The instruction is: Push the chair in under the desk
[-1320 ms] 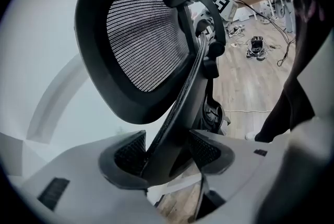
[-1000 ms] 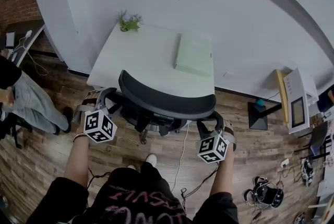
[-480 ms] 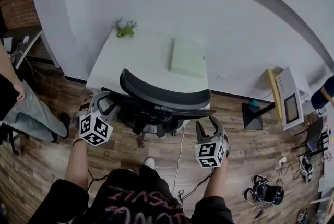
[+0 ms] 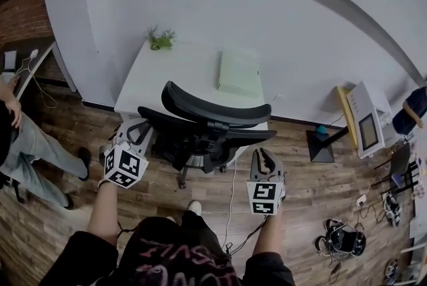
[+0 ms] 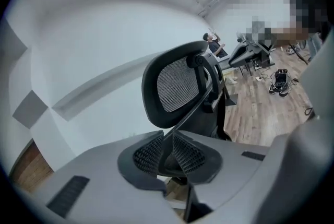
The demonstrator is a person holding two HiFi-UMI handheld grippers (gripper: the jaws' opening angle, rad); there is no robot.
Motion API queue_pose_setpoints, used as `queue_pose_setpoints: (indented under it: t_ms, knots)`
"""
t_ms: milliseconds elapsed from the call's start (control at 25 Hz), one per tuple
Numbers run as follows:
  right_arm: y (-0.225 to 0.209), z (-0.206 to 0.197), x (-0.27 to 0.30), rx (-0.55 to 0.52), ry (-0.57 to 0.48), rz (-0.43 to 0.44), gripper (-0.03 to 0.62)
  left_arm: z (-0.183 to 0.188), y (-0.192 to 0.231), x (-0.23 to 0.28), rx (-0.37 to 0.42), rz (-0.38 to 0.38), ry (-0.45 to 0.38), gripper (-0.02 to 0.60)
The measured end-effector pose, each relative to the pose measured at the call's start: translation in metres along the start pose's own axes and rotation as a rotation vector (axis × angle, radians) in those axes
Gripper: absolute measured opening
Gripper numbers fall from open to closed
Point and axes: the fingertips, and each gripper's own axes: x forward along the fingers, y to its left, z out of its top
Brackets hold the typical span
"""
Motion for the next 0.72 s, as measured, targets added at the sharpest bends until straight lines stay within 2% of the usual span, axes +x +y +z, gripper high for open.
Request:
queue_pose_setpoints:
  t_ms: [160, 440, 720]
  knots:
    - [0.006, 0.006, -0.008, 0.036, -0.011, -0.017, 0.039, 0.005, 0.003, -0.008, -0.039, 0.019, -0.035, 0.044]
    - [-0.002, 0.005, -0.005, 0.116, -0.032, -0.043, 0.031, 0.013, 0.008, -0.013, -0.161, 0.067, -0.094, 0.018]
    - [-0.013, 0.005, 0.005, 0.178, -0.056, -0.015, 0.029, 0.024, 0.014, -0.013, -0.26, 0.118, -0.124, 0.015]
